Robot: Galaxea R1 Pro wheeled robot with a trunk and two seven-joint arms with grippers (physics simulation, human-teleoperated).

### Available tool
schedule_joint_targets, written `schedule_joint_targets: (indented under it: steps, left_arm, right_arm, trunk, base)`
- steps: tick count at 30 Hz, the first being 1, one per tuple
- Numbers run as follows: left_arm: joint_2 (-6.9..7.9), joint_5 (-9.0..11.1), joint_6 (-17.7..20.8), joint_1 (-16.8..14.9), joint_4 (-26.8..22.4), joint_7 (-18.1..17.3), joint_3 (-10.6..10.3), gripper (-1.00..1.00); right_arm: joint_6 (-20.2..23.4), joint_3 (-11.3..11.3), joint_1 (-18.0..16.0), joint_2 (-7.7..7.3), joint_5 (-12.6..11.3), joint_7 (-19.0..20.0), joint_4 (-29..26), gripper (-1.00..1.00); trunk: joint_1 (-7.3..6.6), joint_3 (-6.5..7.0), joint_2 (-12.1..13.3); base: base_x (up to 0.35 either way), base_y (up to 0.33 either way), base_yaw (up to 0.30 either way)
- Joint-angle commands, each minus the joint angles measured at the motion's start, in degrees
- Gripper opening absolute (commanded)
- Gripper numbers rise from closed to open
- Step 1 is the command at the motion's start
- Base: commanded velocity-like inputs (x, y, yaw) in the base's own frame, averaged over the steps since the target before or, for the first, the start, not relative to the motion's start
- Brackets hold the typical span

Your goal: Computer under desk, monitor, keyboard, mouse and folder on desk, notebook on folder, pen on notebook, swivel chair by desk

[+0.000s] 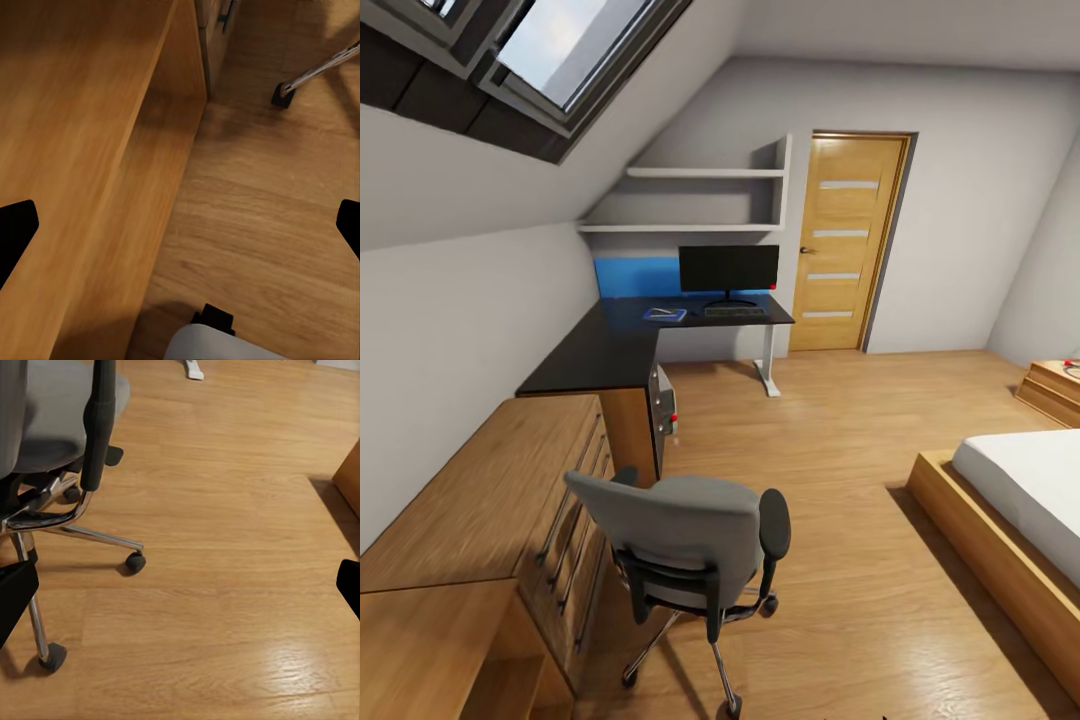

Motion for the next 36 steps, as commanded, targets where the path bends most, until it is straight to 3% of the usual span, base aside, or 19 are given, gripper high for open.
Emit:
schedule_joint_targets:
  steps: [1, 8, 12, 16, 21, 25, 32, 36]
  left_arm:
    - [0.0, 0.3, 0.0, 0.0, -0.1, 0.4, -0.5, 1.0]
    - [-0.01, 0.3, 3.4, 0.0, -4.8, 0.4, -0.4, 1.0]
    - [0.03, 0.2, 8.6, 0.0, -9.4, 0.6, -0.4, 1.0]
    - [0.08, 0.2, 15.9, 0.0, -15.0, 0.8, -0.4, 1.0]
    - [0.04, 0.2, 22.2, -0.6, -18.3, 0.9, -0.4, 1.0]
    - [-0.13, 0.2, 27.4, -4.0, -19.6, 0.9, -0.4, 1.0]
    - [-0.2, 0.3, 33.5, -8.8, -20.0, 0.7, -0.3, 1.0]
    - [-0.21, 0.4, 35.4, -10.1, -20.0, 0.5, -0.3, 1.0]
  right_arm:
    - [-0.1, 0.5, 0.0, -0.01, -0.3, -0.3, 0.0, 1.0]
    - [-0.2, 0.4, -0.2, -1.14, -0.2, -0.4, -1.2, 1.0]
    - [0.4, 0.4, -0.4, -1.46, -0.3, -0.5, -2.9, 1.0]
    - [3.8, 0.3, -1.3, -1.62, -0.5, -0.6, -5.1, 1.0]
    - [10.2, 0.3, -4.1, -1.6, -0.7, -0.7, -7.8, 1.0]
    - [17.8, 0.2, -7.2, -1.29, -0.8, -0.7, -10.4, 1.0]
    - [28.6, -0.1, -11.7, -0.41, -1.2, -0.6, -13.5, 1.0]
    - [34.2, -0.8, -14.2, 0.34, -3.0, -0.5, -14.1, 1.0]
  trunk:
    - [0.23, -0.25, -0.5]
    - [1.77, -1.51, -3.3]
    - [2.65, -2.23, -4.9]
    - [3.52, -2.95, -6.5]
    - [4.62, -3.85, -8.5]
    - [5.5, -4.56, -10.1]
    - [7.04, -5.82, -12.9]
    - [7.92, -6.54, -14.5]
  base:
    - [0.0, 0.0, 0.0]
    - [0.0, 0.0, 0.0]
    - [0.0, 0.0, 0.0]
    - [0.0, 0.0, 0.0]
    - [0.0, 0.0, 0.0]
    - [0.0, 0.0, 0.0]
    - [0.0, 0.0, 0.0]
    - [0.0, 0.0, 0.0]
